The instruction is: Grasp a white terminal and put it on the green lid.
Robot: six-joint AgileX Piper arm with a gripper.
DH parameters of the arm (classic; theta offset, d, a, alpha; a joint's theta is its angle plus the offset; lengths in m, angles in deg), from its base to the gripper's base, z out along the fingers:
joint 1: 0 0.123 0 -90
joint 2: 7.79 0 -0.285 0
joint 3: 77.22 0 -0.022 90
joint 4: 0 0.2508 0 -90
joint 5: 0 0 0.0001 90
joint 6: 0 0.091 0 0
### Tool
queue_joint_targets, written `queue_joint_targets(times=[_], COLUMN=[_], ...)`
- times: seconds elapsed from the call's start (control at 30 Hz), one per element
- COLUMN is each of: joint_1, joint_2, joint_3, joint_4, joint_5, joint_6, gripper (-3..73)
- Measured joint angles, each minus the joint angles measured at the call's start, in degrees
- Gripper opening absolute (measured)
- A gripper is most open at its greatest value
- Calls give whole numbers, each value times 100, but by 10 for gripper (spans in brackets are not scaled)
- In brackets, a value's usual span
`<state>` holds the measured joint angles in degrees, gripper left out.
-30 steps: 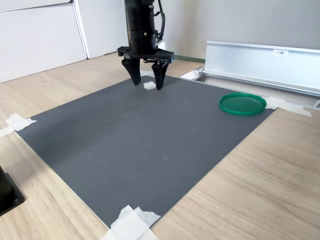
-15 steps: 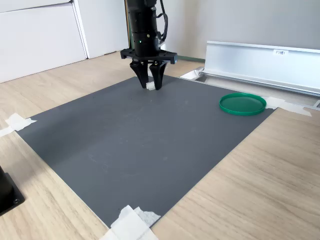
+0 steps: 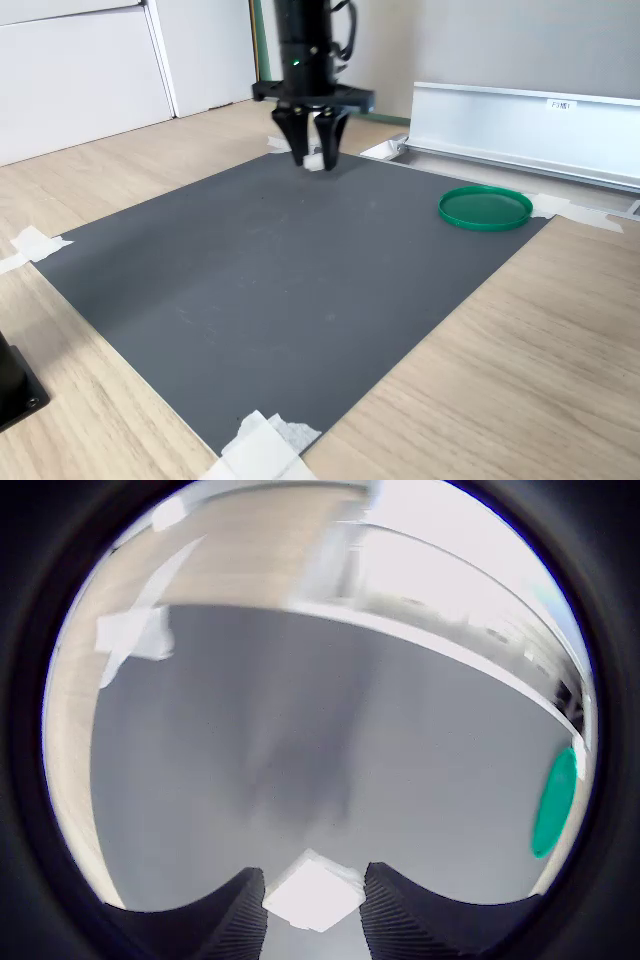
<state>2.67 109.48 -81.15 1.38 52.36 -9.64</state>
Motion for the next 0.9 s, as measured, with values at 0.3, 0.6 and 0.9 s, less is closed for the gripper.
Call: queue_joint_targets(times=[0.3,0.6,0.9], joint_1=[-1407,-1953,-1953], joint_2=[-53,374,792], joint_3=[-6,-489,-839], joint_4=[-245,-328,-269], joint_5=[-138,-536,-618], joint_6=[-895,-1328,-1434], gripper=[372,372,372])
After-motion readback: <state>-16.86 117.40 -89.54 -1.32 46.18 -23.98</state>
